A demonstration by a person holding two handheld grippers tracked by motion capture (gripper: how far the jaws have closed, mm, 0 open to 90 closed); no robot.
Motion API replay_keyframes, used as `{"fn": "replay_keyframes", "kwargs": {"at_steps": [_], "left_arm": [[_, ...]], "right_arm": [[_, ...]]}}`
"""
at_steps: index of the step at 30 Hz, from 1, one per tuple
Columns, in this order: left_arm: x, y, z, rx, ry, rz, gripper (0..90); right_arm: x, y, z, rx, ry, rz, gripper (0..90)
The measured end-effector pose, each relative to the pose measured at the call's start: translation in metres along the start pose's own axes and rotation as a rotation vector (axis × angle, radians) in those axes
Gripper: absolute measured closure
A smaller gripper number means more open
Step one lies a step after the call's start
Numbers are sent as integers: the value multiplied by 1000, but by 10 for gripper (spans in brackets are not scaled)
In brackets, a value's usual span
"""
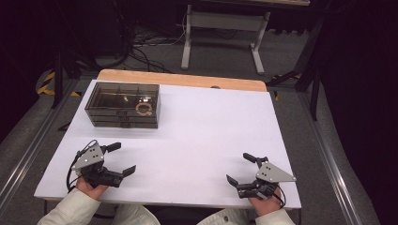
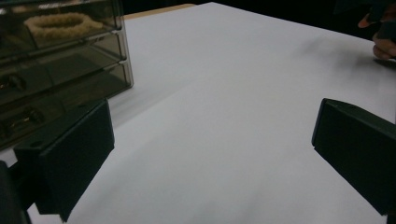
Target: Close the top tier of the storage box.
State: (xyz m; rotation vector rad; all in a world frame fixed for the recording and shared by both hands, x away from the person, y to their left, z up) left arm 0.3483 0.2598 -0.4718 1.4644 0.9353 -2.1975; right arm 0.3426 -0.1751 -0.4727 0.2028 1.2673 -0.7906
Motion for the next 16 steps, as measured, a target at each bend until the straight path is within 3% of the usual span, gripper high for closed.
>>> {"fn": "replay_keyframes", "kwargs": {"at_steps": [4,7,11,16], "left_arm": [[0,-4,-2,-2,-19,34,1],[0,-3,0,-1,-7,26,1],[1,-1,2,-18,41,2,2],[0,-2,4,-22,43,7,2]], "right_arm": [[0,-1,0,1,1,2,55],[0,-1,0,2,1,4,55],[-1,-1,0,2,-5,4,55],[0,-1,1,4,1,3,55]]}}
Point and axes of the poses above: each handheld gripper's, and its own axes: y roughly forward along the jaws, x roughly out of its underside, z roughly to its right, the point moved 5 cm from there along y, roughly forward along the jaws, and after that the axes turned 13 degrees about -y, right-handed, at the moved point
